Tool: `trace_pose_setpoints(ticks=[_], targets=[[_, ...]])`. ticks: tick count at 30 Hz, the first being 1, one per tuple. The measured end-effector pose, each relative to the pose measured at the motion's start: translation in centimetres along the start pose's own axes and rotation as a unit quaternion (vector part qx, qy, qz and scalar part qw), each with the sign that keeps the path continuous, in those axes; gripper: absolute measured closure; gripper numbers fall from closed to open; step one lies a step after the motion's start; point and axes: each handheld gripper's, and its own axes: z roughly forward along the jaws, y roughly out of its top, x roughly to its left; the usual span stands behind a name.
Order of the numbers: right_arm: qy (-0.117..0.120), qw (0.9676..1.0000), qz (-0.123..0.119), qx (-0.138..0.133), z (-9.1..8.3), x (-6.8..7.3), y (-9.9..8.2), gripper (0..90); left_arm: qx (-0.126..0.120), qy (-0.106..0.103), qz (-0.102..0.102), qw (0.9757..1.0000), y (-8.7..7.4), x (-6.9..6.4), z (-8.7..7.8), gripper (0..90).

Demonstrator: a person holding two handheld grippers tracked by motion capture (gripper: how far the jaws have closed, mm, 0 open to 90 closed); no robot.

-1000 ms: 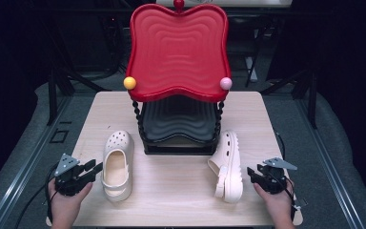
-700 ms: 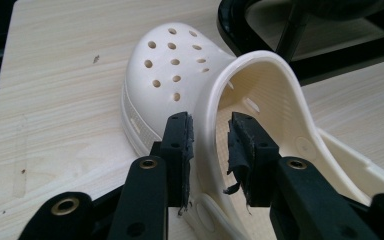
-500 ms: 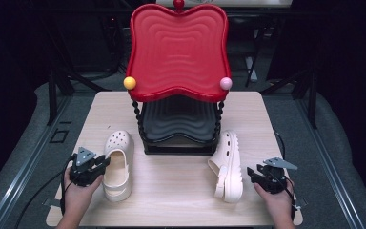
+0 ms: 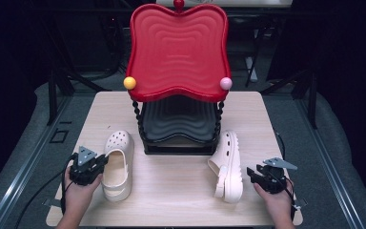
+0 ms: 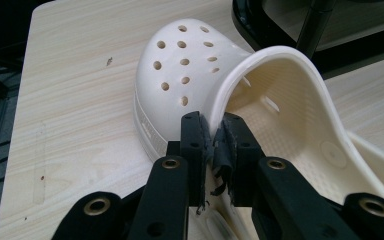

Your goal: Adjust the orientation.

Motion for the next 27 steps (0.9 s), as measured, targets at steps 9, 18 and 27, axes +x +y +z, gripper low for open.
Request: trace_pose_setpoints(ticks=[9, 18, 27], targets=[[0.001, 1.0000, 0.008, 0.001, 0.0, -0.1, 0.0, 54.7, -0.001, -0.009, 0.007, 0.9999, -0.1, -0.4, -1.5, 82.4], [-0.003, 0.9999, 0.007, 0.007, -0.1, -0.2, -0.1, 54.7, -0.007, -0.035, 0.009, 0.9993, -0.6, -1.9, -3.6, 82.6], [0.003, 0.9998, 0.021, -0.004, 0.1, -0.1, -0.2, 54.7, -0.009, -0.069, 0.014, 0.9975, -0.9, -4.4, -4.7, 82.6]])
